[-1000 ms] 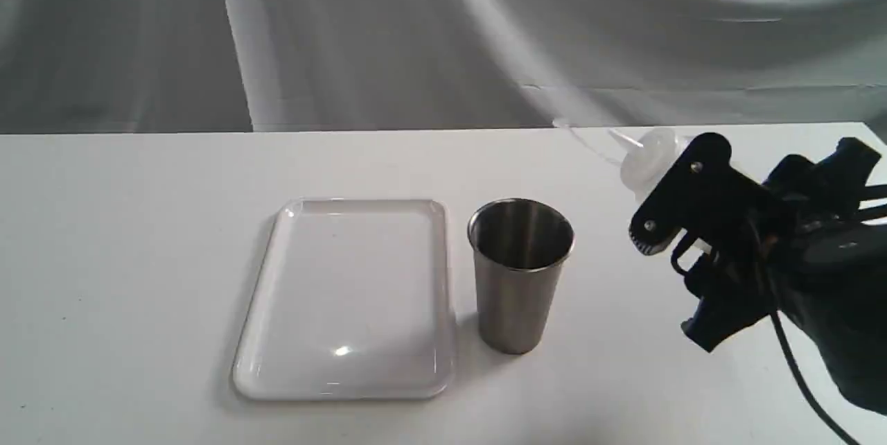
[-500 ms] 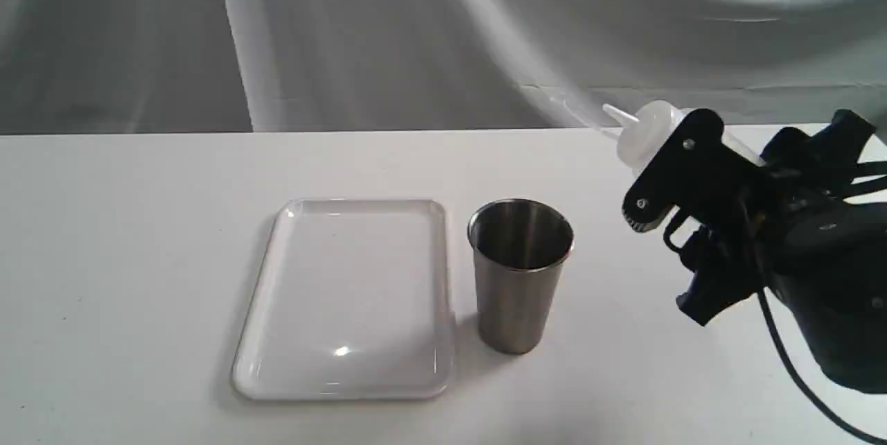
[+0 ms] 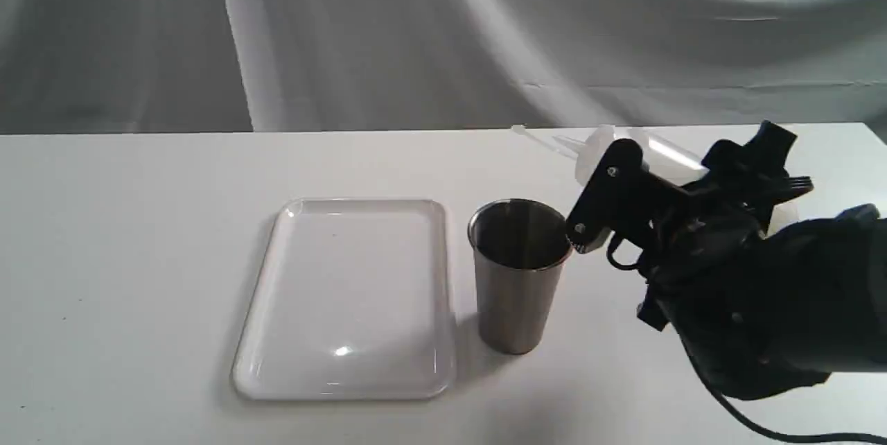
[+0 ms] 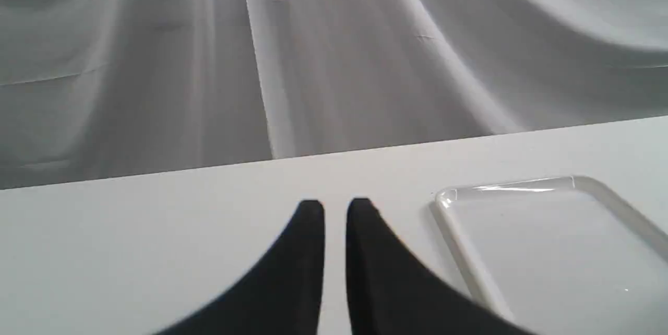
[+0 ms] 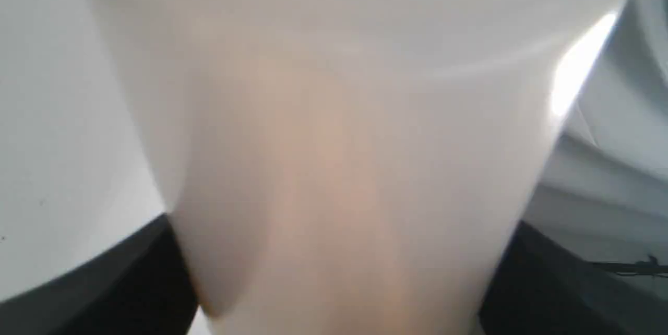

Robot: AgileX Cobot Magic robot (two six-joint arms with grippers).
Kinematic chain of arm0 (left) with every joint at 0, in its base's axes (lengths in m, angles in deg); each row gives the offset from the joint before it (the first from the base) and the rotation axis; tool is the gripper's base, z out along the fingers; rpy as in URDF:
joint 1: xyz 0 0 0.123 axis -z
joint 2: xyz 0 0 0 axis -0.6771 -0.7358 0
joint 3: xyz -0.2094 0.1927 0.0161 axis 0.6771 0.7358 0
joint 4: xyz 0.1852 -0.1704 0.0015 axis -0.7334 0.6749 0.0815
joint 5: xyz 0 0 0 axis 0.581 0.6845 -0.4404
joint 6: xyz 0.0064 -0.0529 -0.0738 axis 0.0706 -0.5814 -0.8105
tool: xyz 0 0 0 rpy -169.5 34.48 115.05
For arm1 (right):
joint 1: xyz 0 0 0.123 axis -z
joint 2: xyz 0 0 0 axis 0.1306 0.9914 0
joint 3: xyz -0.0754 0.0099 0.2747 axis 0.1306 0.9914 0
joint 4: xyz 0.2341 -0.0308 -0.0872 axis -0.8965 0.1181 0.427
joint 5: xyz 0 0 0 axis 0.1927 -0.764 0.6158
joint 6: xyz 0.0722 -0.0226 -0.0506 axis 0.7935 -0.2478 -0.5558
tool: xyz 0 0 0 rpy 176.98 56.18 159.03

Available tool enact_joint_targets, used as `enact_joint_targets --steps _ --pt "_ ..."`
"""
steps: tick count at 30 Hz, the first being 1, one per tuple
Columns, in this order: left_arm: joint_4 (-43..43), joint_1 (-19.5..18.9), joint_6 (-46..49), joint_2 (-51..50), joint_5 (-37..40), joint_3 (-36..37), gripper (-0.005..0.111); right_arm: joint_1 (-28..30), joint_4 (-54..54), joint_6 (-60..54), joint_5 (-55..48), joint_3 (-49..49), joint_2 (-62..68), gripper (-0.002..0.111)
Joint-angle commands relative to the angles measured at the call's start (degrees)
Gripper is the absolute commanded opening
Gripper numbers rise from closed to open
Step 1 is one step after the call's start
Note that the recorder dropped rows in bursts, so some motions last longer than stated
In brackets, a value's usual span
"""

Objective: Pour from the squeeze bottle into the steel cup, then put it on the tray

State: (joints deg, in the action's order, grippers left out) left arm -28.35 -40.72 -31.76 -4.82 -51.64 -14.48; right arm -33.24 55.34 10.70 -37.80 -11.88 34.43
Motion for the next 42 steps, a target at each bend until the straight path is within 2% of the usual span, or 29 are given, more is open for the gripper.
enact_joint_targets --steps 1,10,16,28,42 --pt "-0.17 0.31 -0.26 0.27 -0.09 0.25 0.008 -1.05 1.68 -1.94 -3.79 -1.48 0.98 0.04" --pt "-0.17 0.31 -0.26 0.27 -0.09 0.25 0.008 -1.14 1.68 -4.21 -7.75 -1.48 1.52 0.04" --pt "-0.17 0.31 -0.07 0.27 -0.09 0.25 0.008 -4.07 1.68 -5.39 -8.01 -0.05 1.52 0.04" --pt "-0.17 0.31 -0.22 0.27 -0.09 0.25 0.008 -5.62 1.68 -6.34 -12.72 2.23 1.52 0.04" --pt "-0.17 0.31 -0.11 0.27 -0.09 0.25 0.008 -5.67 1.68 -12.59 -14.85 2.23 1.52 0.04"
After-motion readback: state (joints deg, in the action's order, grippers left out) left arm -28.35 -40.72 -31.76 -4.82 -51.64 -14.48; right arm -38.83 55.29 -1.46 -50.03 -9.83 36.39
